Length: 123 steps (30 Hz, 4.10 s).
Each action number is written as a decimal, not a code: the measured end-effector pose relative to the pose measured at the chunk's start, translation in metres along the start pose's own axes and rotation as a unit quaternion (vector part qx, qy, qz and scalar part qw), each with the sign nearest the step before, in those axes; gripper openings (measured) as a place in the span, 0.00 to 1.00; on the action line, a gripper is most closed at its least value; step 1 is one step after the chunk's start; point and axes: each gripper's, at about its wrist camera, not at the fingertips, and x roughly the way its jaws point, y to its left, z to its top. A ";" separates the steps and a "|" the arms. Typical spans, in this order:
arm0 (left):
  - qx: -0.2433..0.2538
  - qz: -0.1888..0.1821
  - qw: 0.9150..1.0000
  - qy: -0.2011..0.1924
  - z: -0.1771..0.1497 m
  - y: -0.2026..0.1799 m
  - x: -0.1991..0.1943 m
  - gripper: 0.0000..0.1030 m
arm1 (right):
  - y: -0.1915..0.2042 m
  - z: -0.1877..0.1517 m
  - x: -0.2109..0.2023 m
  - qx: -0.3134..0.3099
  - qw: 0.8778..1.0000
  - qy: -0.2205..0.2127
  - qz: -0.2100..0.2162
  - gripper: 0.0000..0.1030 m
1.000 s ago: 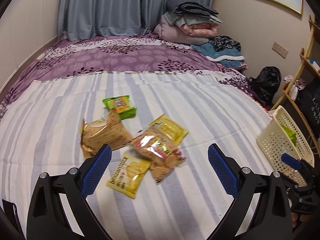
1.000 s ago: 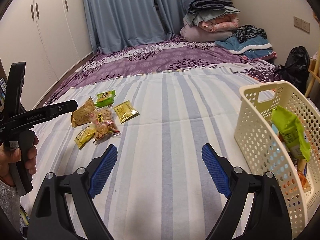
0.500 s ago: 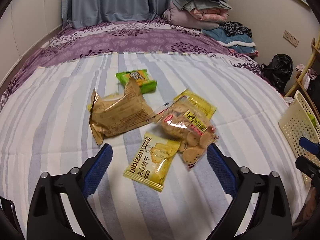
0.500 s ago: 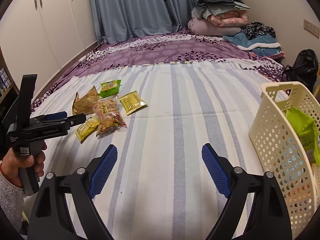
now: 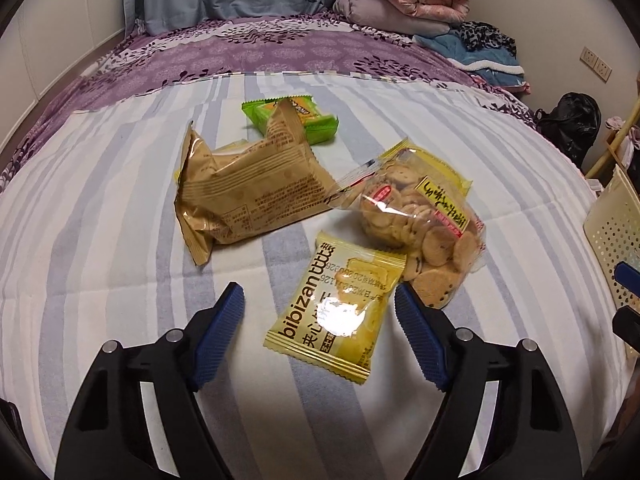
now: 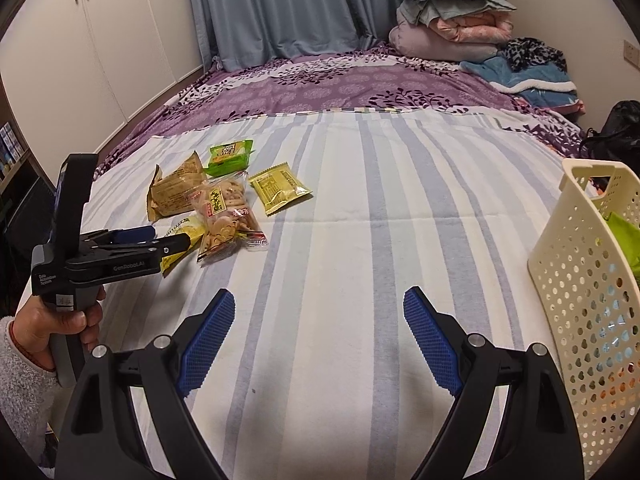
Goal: Organize snacks
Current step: 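Close the left tool on the yellow bibizan biscuit pack while the right tool grasps the cookie bag, then lift both held packs and carry them over the cream basket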
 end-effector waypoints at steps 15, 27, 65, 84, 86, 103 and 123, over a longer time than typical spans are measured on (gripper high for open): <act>0.028 0.029 0.999 -0.014 -0.004 -0.006 0.002 0.57 | 0.017 0.008 0.020 -0.019 1.000 0.011 0.010 0.83; -0.008 0.014 0.999 -0.028 -0.008 0.011 -0.013 0.47 | 0.043 0.025 0.052 -0.055 0.998 0.014 0.017 0.83; -0.020 0.010 1.000 -0.017 -0.024 0.020 -0.019 0.50 | 0.090 0.052 0.125 -0.113 0.991 0.045 0.048 0.47; -0.009 0.020 0.999 -0.037 -0.026 0.005 -0.046 0.47 | 0.052 0.040 0.065 -0.057 0.997 0.006 0.058 0.47; -0.007 0.020 0.999 -0.040 -0.027 0.002 -0.051 0.47 | 0.049 0.038 0.057 -0.053 0.997 -0.001 0.059 0.47; 0.035 0.008 0.996 -0.080 -0.021 -0.047 -0.096 0.47 | 0.003 0.028 0.000 -0.003 0.997 -0.053 0.049 0.47; 0.086 -0.008 0.991 -0.104 -0.017 -0.101 -0.121 0.47 | -0.071 0.012 -0.066 0.067 0.991 -0.119 0.004 0.47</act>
